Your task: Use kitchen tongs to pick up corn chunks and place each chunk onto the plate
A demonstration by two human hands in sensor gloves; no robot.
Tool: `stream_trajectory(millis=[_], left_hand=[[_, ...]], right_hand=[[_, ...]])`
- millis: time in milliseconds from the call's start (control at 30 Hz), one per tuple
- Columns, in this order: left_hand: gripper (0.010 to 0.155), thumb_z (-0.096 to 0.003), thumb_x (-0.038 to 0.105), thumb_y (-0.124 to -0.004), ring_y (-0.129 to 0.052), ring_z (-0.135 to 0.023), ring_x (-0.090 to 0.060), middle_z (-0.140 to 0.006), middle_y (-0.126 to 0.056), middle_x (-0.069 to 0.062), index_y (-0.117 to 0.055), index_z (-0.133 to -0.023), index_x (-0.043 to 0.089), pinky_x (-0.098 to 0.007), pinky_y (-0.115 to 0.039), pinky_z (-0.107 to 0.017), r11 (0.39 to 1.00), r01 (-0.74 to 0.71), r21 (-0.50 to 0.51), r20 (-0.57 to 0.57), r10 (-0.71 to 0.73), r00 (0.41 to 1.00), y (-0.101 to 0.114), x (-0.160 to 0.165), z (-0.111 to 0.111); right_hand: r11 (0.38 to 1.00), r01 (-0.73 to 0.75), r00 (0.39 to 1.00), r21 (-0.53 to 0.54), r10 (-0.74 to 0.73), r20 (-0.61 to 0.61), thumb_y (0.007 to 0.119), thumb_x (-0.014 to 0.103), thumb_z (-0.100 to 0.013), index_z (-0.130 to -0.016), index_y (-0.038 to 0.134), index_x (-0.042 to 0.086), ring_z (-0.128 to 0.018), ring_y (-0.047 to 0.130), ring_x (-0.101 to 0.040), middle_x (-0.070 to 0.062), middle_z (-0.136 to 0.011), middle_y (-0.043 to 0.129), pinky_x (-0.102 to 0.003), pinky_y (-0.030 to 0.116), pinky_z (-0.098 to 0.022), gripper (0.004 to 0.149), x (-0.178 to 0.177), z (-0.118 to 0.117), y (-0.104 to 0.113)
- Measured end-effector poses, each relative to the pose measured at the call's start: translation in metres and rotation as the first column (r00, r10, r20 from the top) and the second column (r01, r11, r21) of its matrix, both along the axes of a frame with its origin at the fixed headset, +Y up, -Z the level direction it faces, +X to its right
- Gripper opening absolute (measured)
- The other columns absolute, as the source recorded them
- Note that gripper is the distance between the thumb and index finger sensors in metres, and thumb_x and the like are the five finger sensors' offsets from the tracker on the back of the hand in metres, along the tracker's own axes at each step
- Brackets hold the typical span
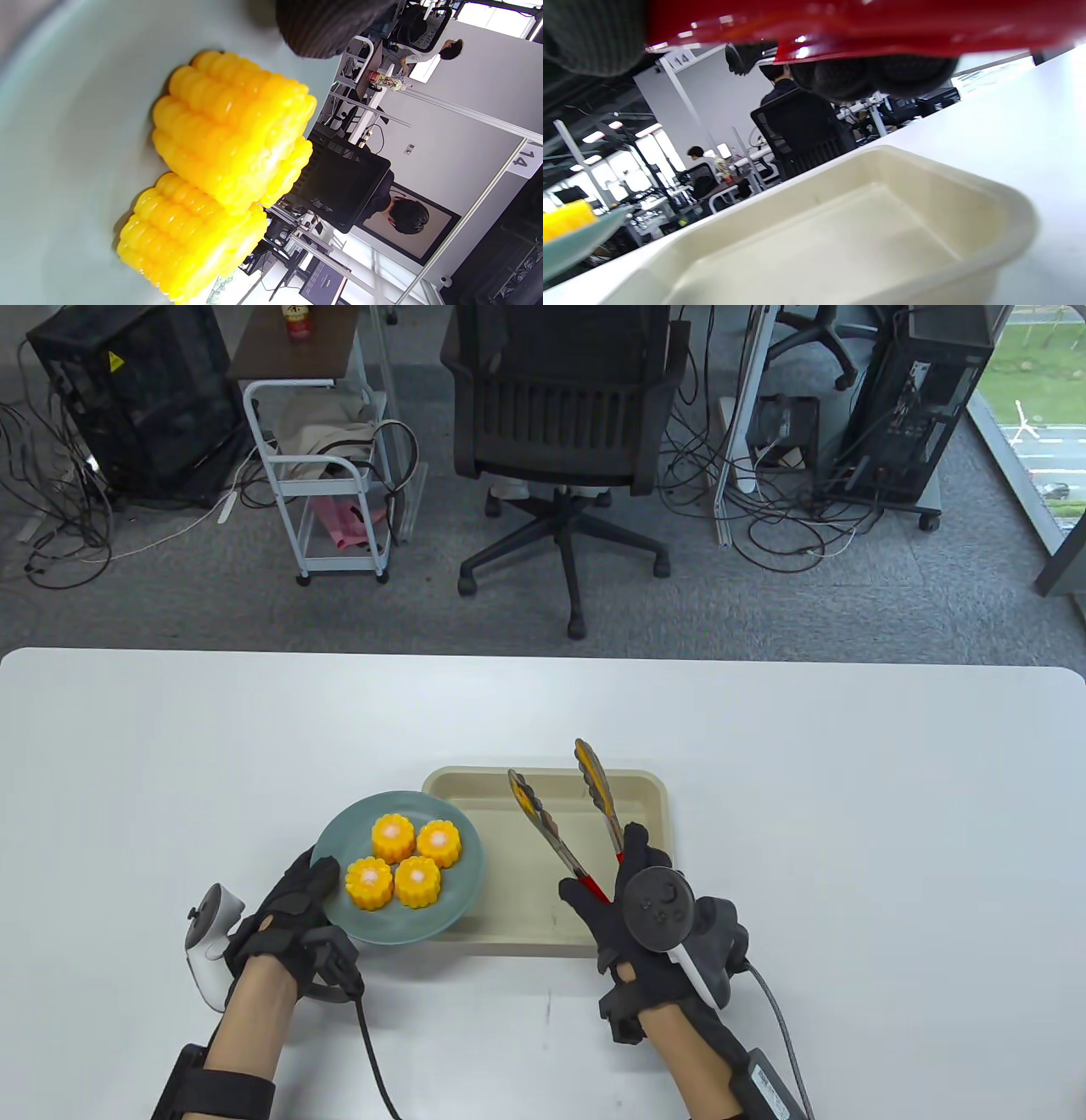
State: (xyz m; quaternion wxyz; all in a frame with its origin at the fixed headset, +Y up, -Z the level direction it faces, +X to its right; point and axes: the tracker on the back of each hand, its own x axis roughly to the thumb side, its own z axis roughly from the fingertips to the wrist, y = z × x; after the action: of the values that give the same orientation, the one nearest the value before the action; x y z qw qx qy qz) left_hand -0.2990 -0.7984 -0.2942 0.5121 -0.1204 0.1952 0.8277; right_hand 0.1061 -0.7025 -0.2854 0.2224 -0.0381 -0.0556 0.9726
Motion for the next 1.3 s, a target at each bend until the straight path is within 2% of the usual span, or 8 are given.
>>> stream_trajectory(millis=[267, 400, 533, 700, 1000, 1300], left_hand=[[0.056, -0.0527, 0.032, -0.066, -0.1, -0.076, -0.04, -0.096, -0.077, -0.013, -0.049, -0.106, 0.024, -0.048, -0.093, -0.049, 1.0, 0.007, -0.004, -0.005, -0.007, 1.0, 0.0, 0.0, 0.0], [0.056, -0.0528, 0.032, -0.066, -0.1, -0.076, -0.04, -0.096, -0.077, -0.014, -0.049, -0.106, 0.024, -0.048, -0.093, -0.049, 1.0, 0.007, -0.003, -0.005, -0.007, 1.0, 0.0, 0.0, 0.0], [0.056, -0.0528, 0.032, -0.066, -0.1, -0.076, -0.04, -0.096, -0.077, -0.014, -0.049, -0.106, 0.024, -0.048, -0.093, -0.049, 1.0, 0.009, -0.003, -0.005, -0.009, 1.0, 0.0, 0.0, 0.0], [0.056, -0.0528, 0.032, -0.066, -0.1, -0.076, -0.04, -0.096, -0.077, -0.014, -0.049, -0.106, 0.024, -0.048, -0.093, -0.049, 1.0, 0.008, -0.002, -0.005, -0.008, 1.0, 0.0, 0.0, 0.0], [0.056, -0.0528, 0.032, -0.066, -0.1, -0.076, -0.04, -0.096, -0.077, -0.014, -0.049, -0.106, 0.024, -0.048, -0.093, -0.049, 1.0, 0.006, 0.003, -0.001, -0.006, 1.0, 0.0, 0.0, 0.0], [0.056, -0.0528, 0.032, -0.066, -0.1, -0.076, -0.04, -0.096, -0.077, -0.014, -0.049, -0.106, 0.024, -0.048, -0.093, -0.049, 1.0, 0.007, 0.002, -0.003, -0.007, 1.0, 0.0, 0.0, 0.0]], right_hand=[[0.989, -0.139, 0.988, -0.058, 0.143, 0.057, 0.072, 0.075, -0.037, -0.106, 0.05, 0.019, -0.07, 0.09, -0.029, -0.013, -0.099, 0.077, -0.042, 0.083, -0.05, 0.092, 0.002, -0.011, -0.02], [0.973, -0.194, 0.977, -0.125, 0.203, 0.069, 0.072, 0.074, -0.038, -0.106, 0.052, 0.02, -0.071, 0.088, -0.029, -0.012, -0.099, 0.077, -0.044, 0.08, -0.052, 0.09, -0.002, -0.016, -0.029], [0.948, -0.248, 0.962, -0.2, 0.265, 0.066, 0.073, 0.074, -0.038, -0.107, 0.051, 0.02, -0.073, 0.086, -0.03, -0.012, -0.101, 0.075, -0.044, 0.079, -0.054, 0.09, -0.007, -0.019, -0.04], [0.898, -0.381, 0.914, -0.221, 0.401, 0.057, 0.075, 0.072, -0.038, -0.108, 0.051, 0.02, -0.075, 0.085, -0.031, -0.012, -0.104, 0.073, -0.046, 0.078, -0.055, 0.09, -0.015, -0.019, -0.049], [0.868, -0.417, 0.892, -0.269, 0.448, 0.063, 0.077, 0.068, -0.041, -0.109, 0.047, 0.021, -0.08, 0.08, -0.033, -0.012, -0.109, 0.066, -0.048, 0.075, -0.059, 0.088, -0.021, -0.02, -0.053], [0.865, -0.421, 0.89, -0.273, 0.452, 0.059, 0.078, 0.065, -0.042, -0.109, 0.048, 0.023, -0.083, 0.081, -0.035, -0.009, -0.114, 0.061, -0.049, 0.076, -0.059, 0.085, -0.021, -0.019, -0.053]])
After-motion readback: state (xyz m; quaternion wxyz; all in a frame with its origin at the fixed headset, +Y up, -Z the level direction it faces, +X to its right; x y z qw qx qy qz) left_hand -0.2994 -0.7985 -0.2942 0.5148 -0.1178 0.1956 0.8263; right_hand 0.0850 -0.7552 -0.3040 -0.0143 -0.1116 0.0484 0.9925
